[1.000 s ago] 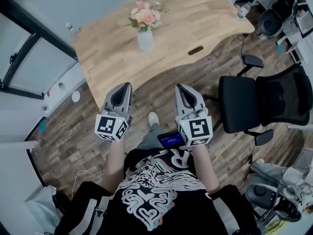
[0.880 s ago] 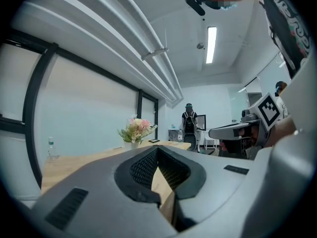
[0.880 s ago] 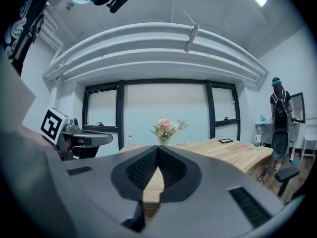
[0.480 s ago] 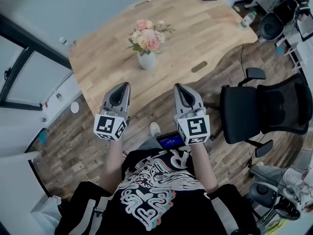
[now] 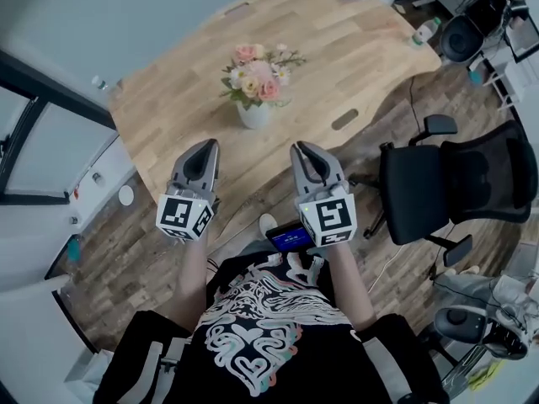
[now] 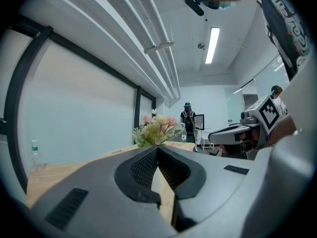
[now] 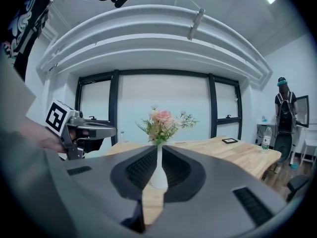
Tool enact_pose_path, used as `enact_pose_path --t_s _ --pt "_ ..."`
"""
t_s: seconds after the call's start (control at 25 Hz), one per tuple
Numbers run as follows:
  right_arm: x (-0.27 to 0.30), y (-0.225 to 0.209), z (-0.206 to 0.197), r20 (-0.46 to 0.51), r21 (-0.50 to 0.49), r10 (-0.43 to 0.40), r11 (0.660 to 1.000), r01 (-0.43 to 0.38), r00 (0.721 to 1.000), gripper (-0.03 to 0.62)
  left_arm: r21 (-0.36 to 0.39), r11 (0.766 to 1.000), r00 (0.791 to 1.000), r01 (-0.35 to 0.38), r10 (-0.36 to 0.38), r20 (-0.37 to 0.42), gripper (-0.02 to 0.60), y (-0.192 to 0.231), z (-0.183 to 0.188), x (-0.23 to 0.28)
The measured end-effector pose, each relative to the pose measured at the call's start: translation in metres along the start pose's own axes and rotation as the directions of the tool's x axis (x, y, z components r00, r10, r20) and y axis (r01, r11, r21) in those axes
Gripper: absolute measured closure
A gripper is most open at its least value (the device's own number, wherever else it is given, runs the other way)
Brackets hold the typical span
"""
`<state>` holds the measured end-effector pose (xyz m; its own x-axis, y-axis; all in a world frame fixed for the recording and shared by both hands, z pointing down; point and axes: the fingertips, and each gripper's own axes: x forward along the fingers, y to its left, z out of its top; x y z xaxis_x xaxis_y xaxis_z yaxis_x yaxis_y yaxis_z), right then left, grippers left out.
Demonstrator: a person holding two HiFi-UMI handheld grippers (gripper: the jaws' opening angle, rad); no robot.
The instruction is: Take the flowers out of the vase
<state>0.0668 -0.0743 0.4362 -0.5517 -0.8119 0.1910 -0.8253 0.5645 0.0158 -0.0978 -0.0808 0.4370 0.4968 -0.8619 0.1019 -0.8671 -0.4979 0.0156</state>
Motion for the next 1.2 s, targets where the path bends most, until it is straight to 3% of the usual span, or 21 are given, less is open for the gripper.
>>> enact_pose_path --t_s 0.36,0.56,0.8,1.12,1.2 --pt "0.010 0.004 -0.006 -0.029 -0.006 0.008 1.000 -0.009 1.000 0.586 -0.004 1.000 1.000 0.022 -0.022 0.013 0.578 0.010 -0.001 0.012" --pt "0.025 0.003 -0.009 -0.035 -0.008 0.032 0.999 -0.032 0.999 0.585 -0.044 0.999 1.000 0.003 -0.002 0.022 0.578 0.024 0.001 0.018" --pt "0.044 -0.004 -0.015 -0.047 0.006 0.051 0.999 -0.051 0.998 0.585 -0.006 1.000 1.000 0.010 -0.010 0.015 0.578 0.033 0.003 0.032" --pt "0.058 -0.007 -0.028 -0.074 0.023 0.096 0.995 -0.094 0.993 0.582 -0.027 1.000 1.000 0.010 -0.010 -0.001 0.578 0.044 -0.004 0.048" --pt "0.064 -0.007 -0.031 -0.087 0.032 0.112 0.994 -0.109 0.990 0.536 -0.032 0.999 1.000 0.021 -0.021 -0.006 0.578 0.046 -0.005 0.052"
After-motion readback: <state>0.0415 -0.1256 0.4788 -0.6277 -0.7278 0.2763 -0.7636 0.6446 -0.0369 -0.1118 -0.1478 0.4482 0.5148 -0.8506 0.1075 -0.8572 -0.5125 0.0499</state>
